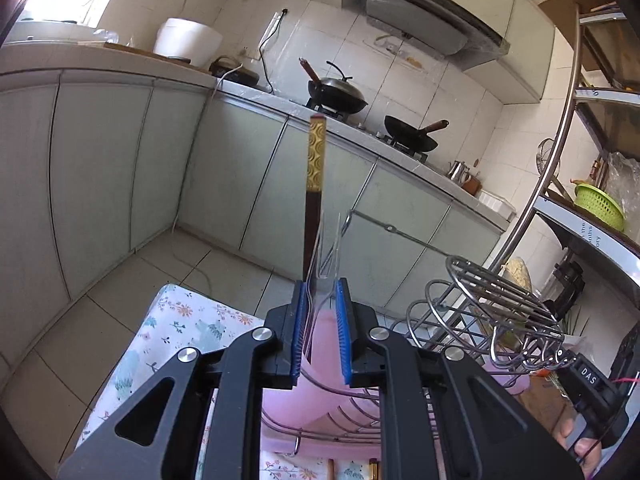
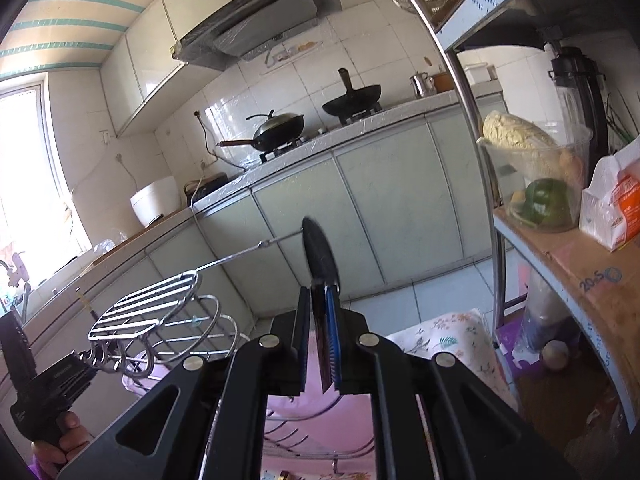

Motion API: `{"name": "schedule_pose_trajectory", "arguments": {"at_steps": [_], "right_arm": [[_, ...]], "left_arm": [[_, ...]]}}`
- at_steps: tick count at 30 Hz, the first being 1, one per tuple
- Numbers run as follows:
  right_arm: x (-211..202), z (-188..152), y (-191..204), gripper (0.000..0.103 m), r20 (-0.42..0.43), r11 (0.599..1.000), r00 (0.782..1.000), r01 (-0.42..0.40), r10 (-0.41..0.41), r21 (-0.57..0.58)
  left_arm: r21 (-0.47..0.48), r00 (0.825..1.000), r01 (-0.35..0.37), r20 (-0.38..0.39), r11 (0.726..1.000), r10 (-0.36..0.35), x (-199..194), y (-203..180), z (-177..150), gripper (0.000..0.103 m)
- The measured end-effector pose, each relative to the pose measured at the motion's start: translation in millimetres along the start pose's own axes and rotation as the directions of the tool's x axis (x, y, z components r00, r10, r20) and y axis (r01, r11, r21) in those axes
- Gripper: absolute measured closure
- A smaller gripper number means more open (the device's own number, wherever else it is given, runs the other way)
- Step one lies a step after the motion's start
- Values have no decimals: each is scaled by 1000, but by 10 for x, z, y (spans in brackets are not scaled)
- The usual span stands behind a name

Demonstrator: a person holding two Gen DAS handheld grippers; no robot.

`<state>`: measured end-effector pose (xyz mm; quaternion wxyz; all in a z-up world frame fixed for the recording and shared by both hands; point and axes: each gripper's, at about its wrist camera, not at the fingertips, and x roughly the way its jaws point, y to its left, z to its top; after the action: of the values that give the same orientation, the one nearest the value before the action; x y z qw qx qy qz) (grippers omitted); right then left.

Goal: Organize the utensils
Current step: 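Insert fork into pink cup and open left gripper while right releases spoon into it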

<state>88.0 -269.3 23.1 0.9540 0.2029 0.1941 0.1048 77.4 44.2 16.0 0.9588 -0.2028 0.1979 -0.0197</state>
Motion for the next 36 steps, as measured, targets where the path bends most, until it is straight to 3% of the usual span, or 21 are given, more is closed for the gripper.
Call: {"name": "schedule_pose_trajectory", "arguments": {"at_steps": [3,5,8,20,28,36], "right_arm": [[15,-3,-19,83,-26,1000,1000,-16,17,15],[-17,-3,-32,65,-23,999,999,-34,35,26],[-98,-2,-45,64,-6,999,999,-42,42,23],[-429,-78,-212,64,-2,997,1000,-24,24,78],[-502,-349,-222,64,-108,997,994,1,7,72],[-420,-713,-97,64,-250,1000,968,-9,16,27]], "left_arm": [[5,1000,-16,-6,1000,16,9,-19,-2,87],[-8,999,-23,-24,1000,22,20,-7,0,77],[-36,999,-26,-47,999,24,23,23,-3,71],[-33,997,-36,-76,999,34,-214,38,-109,69],[8,991,-33,-127,999,34,-390,-6,-292,69],[77,980,-23,-197,997,38,-470,-66,-554,69]]}}
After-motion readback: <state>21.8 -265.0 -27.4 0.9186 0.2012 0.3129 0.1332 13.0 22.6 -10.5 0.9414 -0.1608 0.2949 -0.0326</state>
